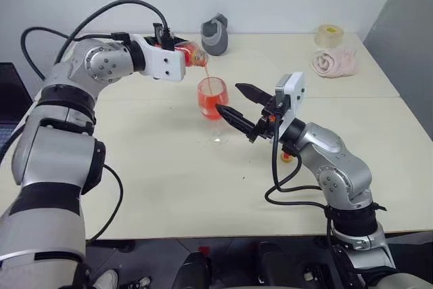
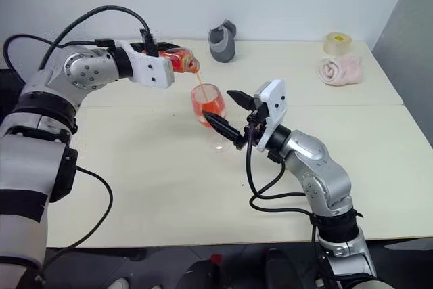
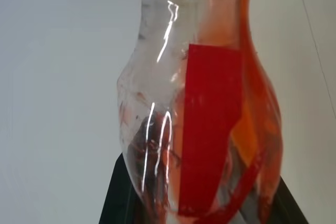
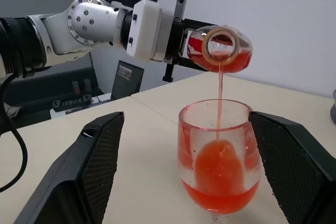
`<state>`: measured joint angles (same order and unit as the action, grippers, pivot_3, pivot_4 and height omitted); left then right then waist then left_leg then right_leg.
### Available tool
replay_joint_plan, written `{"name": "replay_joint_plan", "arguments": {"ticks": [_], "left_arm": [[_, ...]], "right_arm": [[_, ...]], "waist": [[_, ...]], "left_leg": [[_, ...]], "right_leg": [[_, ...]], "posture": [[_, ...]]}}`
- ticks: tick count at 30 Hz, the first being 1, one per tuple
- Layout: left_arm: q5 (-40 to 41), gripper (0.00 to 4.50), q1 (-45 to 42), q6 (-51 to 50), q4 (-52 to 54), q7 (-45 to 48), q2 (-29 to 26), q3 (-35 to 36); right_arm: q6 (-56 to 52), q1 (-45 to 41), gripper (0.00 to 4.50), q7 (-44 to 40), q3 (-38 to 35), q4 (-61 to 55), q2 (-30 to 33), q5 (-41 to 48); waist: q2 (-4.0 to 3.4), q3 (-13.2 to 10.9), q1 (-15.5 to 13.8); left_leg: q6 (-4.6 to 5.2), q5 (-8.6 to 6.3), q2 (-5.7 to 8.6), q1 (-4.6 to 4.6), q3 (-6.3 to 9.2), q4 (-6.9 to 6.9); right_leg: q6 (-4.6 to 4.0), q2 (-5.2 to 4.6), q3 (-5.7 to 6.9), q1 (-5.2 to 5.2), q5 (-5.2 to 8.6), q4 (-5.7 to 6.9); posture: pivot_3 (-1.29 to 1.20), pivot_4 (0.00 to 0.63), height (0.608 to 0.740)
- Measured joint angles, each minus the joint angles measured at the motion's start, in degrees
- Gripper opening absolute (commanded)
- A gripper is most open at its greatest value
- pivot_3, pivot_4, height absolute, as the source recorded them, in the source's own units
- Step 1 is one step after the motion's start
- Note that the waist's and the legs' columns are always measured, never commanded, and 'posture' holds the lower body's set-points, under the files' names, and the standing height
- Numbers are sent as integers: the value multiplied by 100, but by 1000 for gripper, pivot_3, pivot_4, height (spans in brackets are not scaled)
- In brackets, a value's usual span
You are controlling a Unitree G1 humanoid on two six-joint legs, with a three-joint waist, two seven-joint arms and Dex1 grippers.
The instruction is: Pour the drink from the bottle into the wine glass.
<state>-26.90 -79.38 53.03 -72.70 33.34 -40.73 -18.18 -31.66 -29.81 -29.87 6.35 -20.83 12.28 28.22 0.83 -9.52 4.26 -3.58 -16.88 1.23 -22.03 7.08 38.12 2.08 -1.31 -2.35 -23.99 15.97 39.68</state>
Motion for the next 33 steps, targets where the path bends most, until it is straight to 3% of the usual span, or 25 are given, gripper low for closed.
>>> {"name": "replay_joint_plan", "arguments": {"ticks": [8, 13, 18, 24, 29, 33], "left_arm": [[1062, 959, 99, -884, 69, 780, 199, 802], [1886, 959, 483, -1951, 405, 845, 384, 1543], [2551, 959, 1707, -3045, 1590, 449, 563, 2180], [3254, 959, 3629, -4789, 3509, -708, 1141, 2916], [3750, 959, 4270, -5253, 4547, -1026, 1580, 3217], [3849, 959, 4616, -5258, 4689, -1154, 1781, 3240]], "right_arm": [[0, -3, 4062, -11, -1, 76, 16, 2], [3, 13, 4062, -222, 2, -11, 219, 10], [195, 664, 4062, -793, 3, -536, 842, 15], [488, 1620, 4062, -1449, 5, -713, 1336, 21], [815, 1716, 4062, -1637, 78, -682, 1352, -40], [956, 1717, 4062, -1626, 145, -558, 1346, -155]], "waist": [[0, 0, 79], [0, 0, 85], [2, 6, 80], [8, 9, 49], [20, 17, -1], [22, 19, -89]], "left_leg": [[-1, 2, -1, 0, 0, 1], [-1, 2, -1, -1, 8, 3], [-2, 2, -1, 0, 35, 5], [-2, 2, -4, -2, 39, 12], [-2, 2, -1, 0, 37, 19], [-3, 2, 1, 4, 34, 22]], "right_leg": [[2, 0, -1, -9, 2, 22], [2, -2, -1, -10, 2, 23], [4, -6, -3, -9, 3, 23], [3, -8, -2, -9, 3, 28], [3, -10, -2, -1, 3, 23], [3, -11, -3, 3, 3, 23]], "posture": [[0, 150, 740], [0, 150, 740], [0, 150, 740], [0, 150, 740], [0, 150, 740], [0, 150, 740]]}}
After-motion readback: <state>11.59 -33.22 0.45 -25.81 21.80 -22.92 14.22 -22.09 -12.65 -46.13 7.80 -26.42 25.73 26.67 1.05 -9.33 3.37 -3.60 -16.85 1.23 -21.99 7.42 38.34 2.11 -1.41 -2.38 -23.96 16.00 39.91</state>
